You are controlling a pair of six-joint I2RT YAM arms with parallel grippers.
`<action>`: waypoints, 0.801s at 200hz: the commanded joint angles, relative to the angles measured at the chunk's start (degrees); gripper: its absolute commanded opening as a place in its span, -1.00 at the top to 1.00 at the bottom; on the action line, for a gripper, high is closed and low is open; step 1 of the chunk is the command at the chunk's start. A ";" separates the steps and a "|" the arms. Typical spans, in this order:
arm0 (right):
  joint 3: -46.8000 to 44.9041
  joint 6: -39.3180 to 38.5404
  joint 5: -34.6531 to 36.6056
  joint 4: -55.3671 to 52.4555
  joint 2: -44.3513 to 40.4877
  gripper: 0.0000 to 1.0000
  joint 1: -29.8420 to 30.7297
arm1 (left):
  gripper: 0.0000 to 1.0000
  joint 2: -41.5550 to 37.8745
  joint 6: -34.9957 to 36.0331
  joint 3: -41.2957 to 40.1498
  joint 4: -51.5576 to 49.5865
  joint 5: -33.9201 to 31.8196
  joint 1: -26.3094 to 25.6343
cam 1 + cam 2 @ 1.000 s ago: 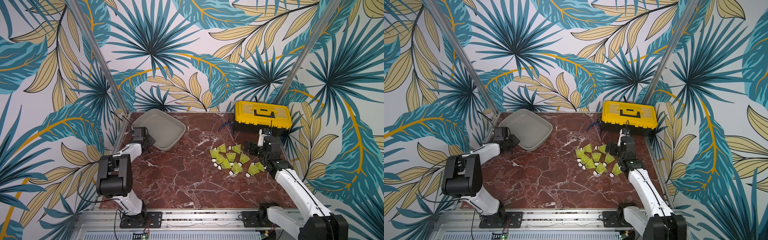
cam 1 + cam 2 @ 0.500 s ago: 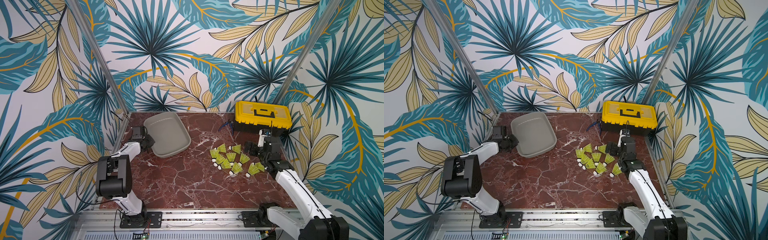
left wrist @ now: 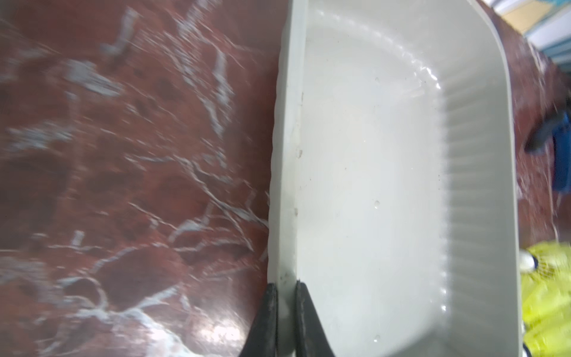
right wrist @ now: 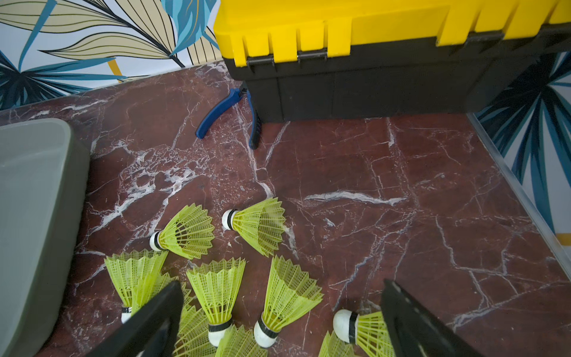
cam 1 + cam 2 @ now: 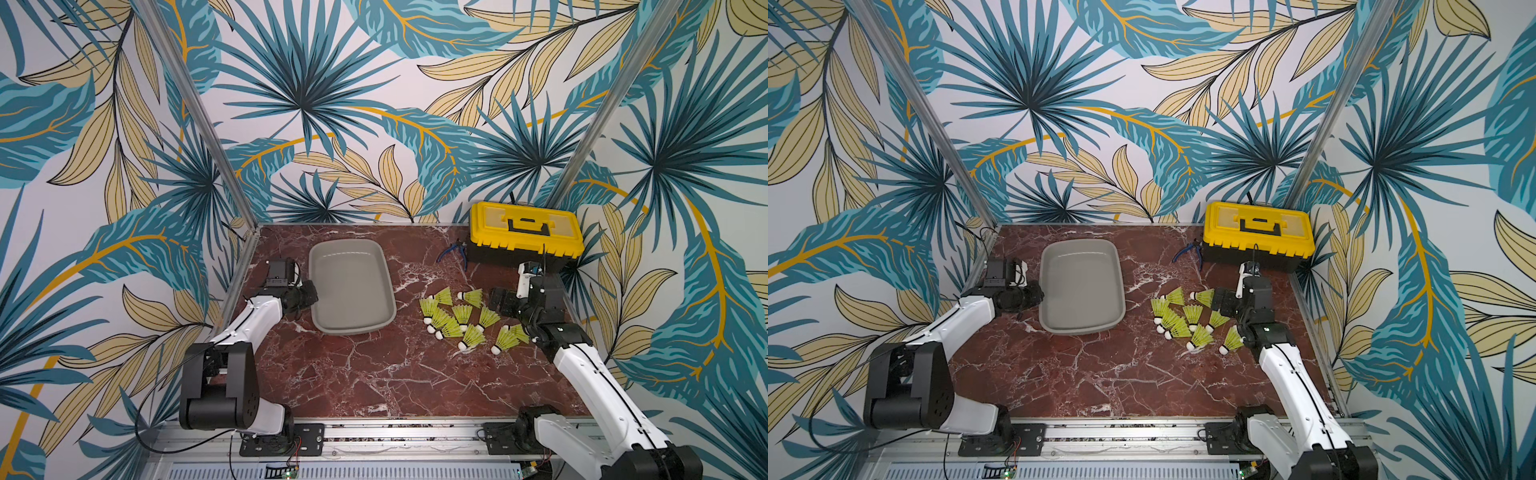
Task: Put the shuttlecocks into the storage box
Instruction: Move the storage box to the center of the board.
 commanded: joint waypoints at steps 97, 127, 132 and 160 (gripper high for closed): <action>0.53 1.86 -3.03 -4.84 -1.37 -0.99 -0.13 | 0.82 -8.82 -5.84 -9.60 0.86 6.12 -8.66; 0.23 2.67 -4.19 -5.22 -1.70 -0.99 -0.13 | 0.82 -9.51 -8.94 -11.46 1.94 5.90 -9.26; 0.18 2.83 -4.39 -5.16 -1.71 -0.99 -0.13 | 0.82 -9.63 -9.25 -11.79 2.15 5.85 -9.33; 0.00 4.40 -5.77 -5.77 -1.95 -0.99 -0.13 | 0.79 -9.94 -10.14 -13.33 3.97 7.96 -9.35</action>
